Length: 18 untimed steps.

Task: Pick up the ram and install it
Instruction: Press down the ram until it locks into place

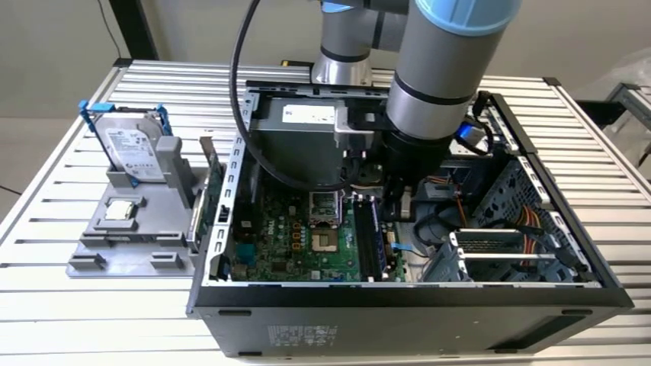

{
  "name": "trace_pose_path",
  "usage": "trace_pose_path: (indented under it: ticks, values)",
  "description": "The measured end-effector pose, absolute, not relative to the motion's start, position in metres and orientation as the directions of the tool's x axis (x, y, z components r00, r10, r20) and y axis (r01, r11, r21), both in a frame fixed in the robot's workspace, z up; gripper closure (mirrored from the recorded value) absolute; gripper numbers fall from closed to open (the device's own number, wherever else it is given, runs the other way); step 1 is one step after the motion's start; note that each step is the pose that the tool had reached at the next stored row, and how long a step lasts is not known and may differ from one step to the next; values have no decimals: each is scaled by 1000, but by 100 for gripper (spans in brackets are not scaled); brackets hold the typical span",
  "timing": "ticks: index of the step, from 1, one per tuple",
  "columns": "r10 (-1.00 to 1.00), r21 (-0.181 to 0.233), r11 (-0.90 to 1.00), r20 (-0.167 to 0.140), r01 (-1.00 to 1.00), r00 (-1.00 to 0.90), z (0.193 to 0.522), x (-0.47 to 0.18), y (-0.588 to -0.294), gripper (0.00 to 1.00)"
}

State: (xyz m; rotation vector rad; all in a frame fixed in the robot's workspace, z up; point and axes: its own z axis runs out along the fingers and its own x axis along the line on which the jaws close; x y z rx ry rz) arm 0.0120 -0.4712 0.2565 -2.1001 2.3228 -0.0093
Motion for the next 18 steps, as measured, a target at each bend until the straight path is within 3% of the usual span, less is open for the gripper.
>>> trace_pose_path:
  ticks: [18]
  values:
    - [-995,-12,100,4,-995,-100,286,12,-471,100]
